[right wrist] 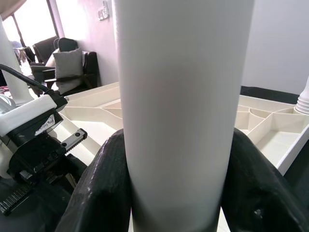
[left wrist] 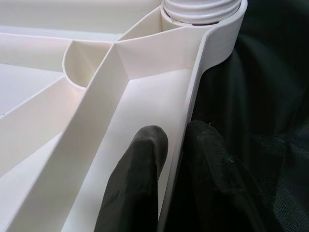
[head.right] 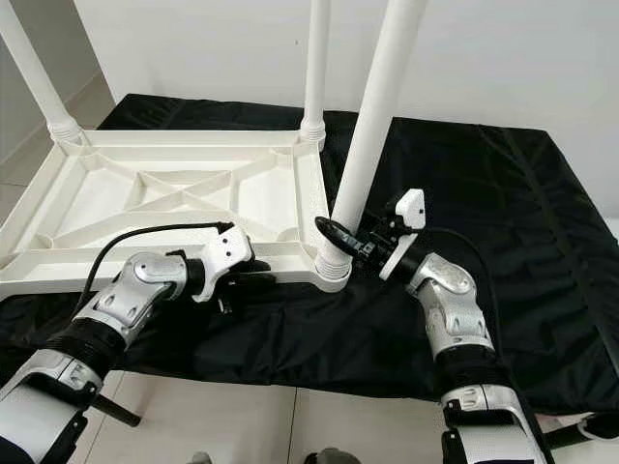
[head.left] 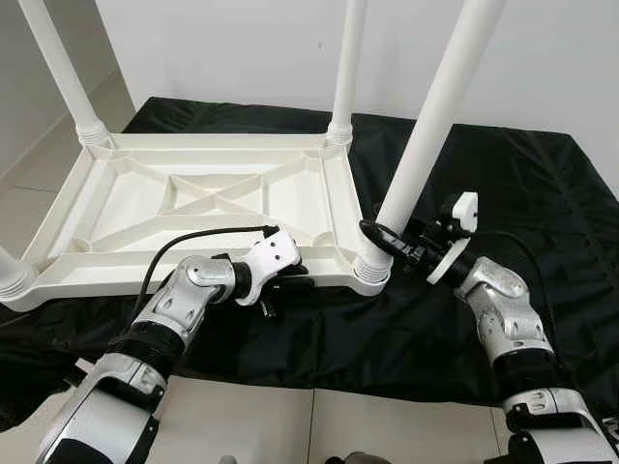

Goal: Building children table

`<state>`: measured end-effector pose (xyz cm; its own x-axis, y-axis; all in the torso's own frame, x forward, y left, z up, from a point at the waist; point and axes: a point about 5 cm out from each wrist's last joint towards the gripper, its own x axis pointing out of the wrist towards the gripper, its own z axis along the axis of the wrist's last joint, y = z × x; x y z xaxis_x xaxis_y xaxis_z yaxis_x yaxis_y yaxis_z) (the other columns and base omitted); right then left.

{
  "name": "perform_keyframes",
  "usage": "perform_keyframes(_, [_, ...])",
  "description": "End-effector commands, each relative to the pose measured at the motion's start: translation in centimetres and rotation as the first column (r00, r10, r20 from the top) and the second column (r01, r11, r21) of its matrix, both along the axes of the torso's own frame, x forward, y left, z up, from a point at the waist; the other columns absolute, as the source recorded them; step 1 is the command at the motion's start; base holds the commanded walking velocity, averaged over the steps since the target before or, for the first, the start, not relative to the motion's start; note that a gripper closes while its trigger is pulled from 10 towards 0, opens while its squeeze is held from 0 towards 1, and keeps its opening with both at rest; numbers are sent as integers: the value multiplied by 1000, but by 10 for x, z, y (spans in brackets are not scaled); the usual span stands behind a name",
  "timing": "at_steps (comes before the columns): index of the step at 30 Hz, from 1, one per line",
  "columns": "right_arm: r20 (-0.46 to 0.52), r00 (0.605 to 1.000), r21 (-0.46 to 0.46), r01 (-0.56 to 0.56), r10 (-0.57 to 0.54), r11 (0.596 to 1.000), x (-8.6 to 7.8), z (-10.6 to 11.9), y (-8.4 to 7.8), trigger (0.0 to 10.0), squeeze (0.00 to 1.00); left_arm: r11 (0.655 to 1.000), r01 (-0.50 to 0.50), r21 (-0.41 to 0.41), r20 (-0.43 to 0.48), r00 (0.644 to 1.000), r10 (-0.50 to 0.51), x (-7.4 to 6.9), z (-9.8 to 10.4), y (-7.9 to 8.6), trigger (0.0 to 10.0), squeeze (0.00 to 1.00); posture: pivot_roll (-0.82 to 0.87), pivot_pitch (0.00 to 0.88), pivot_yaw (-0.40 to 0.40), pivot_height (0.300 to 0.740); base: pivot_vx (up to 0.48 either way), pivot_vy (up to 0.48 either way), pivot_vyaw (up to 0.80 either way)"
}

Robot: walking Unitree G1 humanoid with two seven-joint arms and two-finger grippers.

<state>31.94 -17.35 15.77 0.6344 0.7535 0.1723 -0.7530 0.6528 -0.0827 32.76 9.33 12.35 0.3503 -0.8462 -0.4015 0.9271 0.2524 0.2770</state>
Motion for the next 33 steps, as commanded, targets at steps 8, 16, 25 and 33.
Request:
perform_keyframes(8, [-145,987,-93,50,-63,994,-13,-36,-10,10000,0,984,179,7,-8,984,-179,-10,8,-11,10000,0,-89,33,-1,740,0,0,0])
perform_keyframes(16, [-139,984,-70,102,-111,992,-12,-35,-9,10000,0,984,181,7,-9,984,-181,-10,8,-11,10000,0,-88,31,-2,740,0,0,0])
perform_keyframes(25, [-127,977,-26,169,-171,985,-18,-34,0,10000,0,984,180,7,-6,984,-180,-10,8,-11,10000,0,-89,24,-2,740,0,0,0])
perform_keyframes(33, [-106,972,1,212,-211,977,-19,-30,2,10000,0,983,182,8,-7,983,-182,-10,8,-11,10000,0,-90,23,-1,740,0,0,0])
